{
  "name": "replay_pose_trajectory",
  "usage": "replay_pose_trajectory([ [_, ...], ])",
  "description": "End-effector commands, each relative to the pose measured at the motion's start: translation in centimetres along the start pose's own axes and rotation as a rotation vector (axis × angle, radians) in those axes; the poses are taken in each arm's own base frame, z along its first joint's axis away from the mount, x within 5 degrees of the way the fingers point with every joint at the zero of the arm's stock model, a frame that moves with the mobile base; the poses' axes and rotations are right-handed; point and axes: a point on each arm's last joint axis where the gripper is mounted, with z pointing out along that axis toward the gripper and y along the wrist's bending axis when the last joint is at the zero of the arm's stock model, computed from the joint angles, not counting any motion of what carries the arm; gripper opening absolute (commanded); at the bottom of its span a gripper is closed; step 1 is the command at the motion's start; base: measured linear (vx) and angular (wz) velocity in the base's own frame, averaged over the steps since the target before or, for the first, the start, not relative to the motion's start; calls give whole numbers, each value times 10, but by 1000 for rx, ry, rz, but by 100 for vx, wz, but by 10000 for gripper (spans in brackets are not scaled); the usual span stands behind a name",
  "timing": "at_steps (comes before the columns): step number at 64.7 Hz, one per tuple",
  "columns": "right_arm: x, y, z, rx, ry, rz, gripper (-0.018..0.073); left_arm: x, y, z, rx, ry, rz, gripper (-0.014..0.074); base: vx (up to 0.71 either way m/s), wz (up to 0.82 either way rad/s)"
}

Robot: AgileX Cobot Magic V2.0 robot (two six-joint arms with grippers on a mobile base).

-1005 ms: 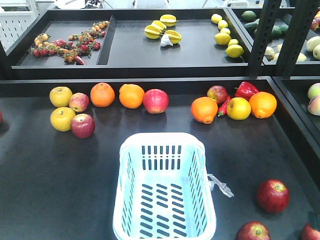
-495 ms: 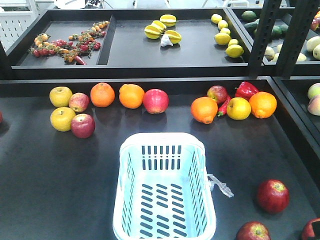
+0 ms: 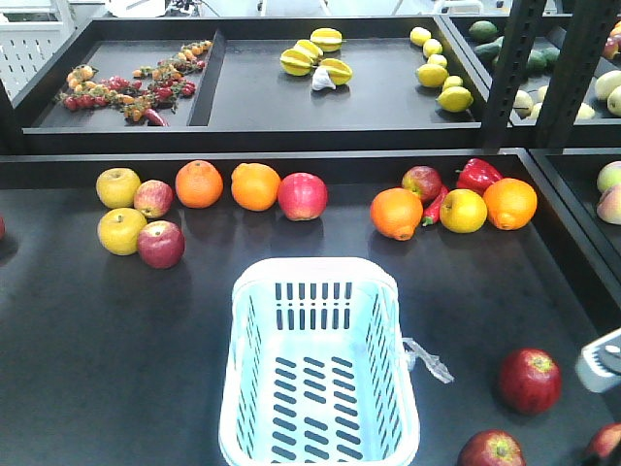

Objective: Pick three apples into basket with both arms
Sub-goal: 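Reach the right gripper down to the red apple nearest the robot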

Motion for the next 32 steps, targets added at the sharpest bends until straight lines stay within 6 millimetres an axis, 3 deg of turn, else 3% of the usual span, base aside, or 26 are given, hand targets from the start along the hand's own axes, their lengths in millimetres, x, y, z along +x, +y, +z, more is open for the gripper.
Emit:
replay_pose_trajectory([
  [1, -18, -2, 4, -40, -47, -39, 622, -12, -1, -6, 7, -86, -16, 590, 0, 0],
  [32, -48, -24, 66, -44, 55, -3, 602, -12, -1, -6, 7, -86, -16, 590, 0, 0],
])
